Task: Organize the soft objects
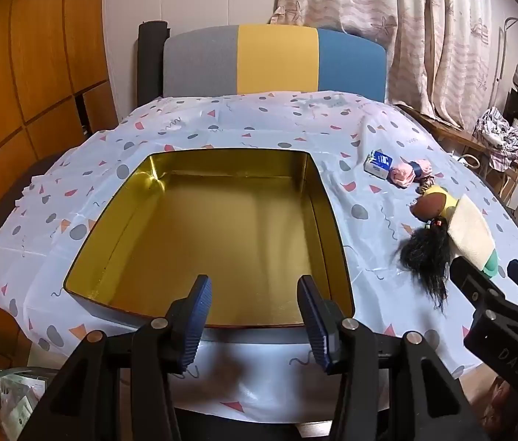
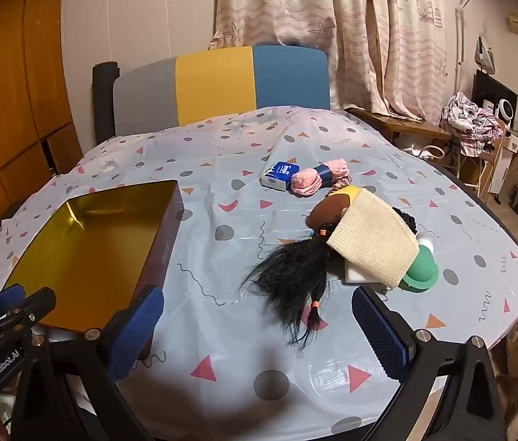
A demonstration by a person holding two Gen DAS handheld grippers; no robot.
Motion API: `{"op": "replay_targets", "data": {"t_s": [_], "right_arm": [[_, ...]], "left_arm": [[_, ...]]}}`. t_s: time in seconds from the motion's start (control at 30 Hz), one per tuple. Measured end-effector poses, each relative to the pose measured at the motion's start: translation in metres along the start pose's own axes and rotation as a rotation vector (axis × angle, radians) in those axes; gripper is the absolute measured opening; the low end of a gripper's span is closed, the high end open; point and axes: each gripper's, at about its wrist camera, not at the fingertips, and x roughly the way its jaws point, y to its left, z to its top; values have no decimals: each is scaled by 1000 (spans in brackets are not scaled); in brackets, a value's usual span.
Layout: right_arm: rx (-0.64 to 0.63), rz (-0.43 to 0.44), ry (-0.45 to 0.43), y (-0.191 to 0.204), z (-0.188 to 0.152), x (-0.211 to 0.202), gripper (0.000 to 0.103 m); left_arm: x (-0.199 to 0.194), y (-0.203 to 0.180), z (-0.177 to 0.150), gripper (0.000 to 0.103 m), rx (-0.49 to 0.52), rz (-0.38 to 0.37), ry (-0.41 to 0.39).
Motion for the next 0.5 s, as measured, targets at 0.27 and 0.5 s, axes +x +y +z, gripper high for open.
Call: {"op": "replay_targets", "data": {"t_s": [0.27, 0.5], "right_arm": [[6, -1, -5, 0, 0, 0, 103], [-1, 2, -2, -1, 0, -2, 103]], "left_arm": [[6, -9, -8, 49, 3, -2, 5], [11, -6, -7, 49, 4, -21, 21]]}}
